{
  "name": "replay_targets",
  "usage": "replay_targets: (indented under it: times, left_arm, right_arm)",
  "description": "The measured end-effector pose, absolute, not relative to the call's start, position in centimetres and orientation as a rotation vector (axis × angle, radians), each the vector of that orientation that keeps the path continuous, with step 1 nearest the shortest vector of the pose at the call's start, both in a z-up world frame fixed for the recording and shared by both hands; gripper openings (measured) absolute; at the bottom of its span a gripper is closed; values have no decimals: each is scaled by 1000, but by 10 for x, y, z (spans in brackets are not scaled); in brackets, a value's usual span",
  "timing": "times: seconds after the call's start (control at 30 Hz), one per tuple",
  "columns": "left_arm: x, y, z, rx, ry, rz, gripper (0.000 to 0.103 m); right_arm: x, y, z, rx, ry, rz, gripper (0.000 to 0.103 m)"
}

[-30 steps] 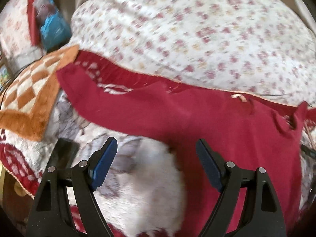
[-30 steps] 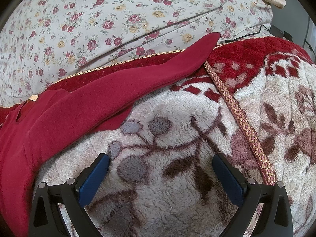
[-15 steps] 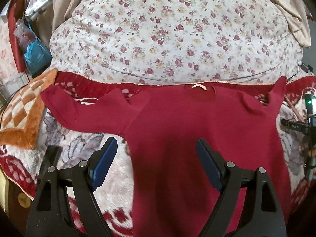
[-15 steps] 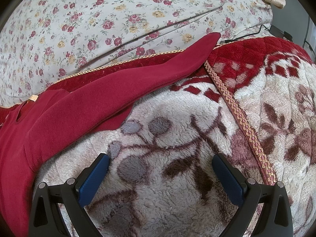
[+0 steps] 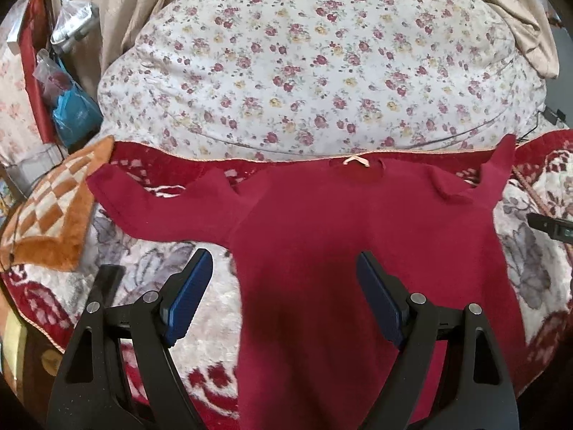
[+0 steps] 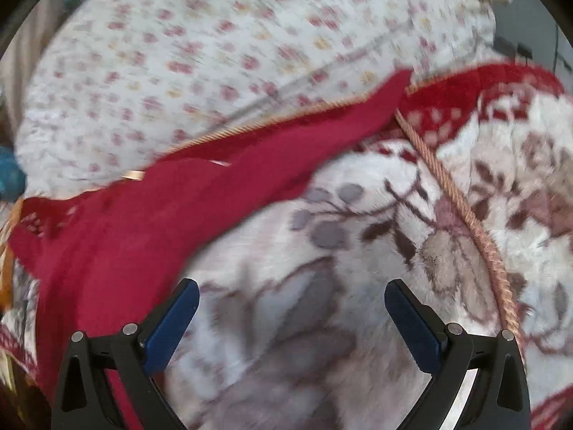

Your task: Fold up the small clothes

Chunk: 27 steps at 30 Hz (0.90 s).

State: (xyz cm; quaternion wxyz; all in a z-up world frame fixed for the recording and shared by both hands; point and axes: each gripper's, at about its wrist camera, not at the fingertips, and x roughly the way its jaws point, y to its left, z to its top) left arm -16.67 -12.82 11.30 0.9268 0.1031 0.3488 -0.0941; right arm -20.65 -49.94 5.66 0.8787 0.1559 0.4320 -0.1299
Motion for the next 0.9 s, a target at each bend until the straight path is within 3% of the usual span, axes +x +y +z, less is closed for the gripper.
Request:
replay_targets:
  times: [0.23, 0.9]
  left_arm:
    - [-171, -124, 116, 161, 720, -222, 82]
    - [-174, -105, 118, 79, 716, -222, 82]
  right_arm:
    - [-225, -436, 109, 273, 786, -157, 103]
    - [-211, -369, 111, 187, 842, -142, 103]
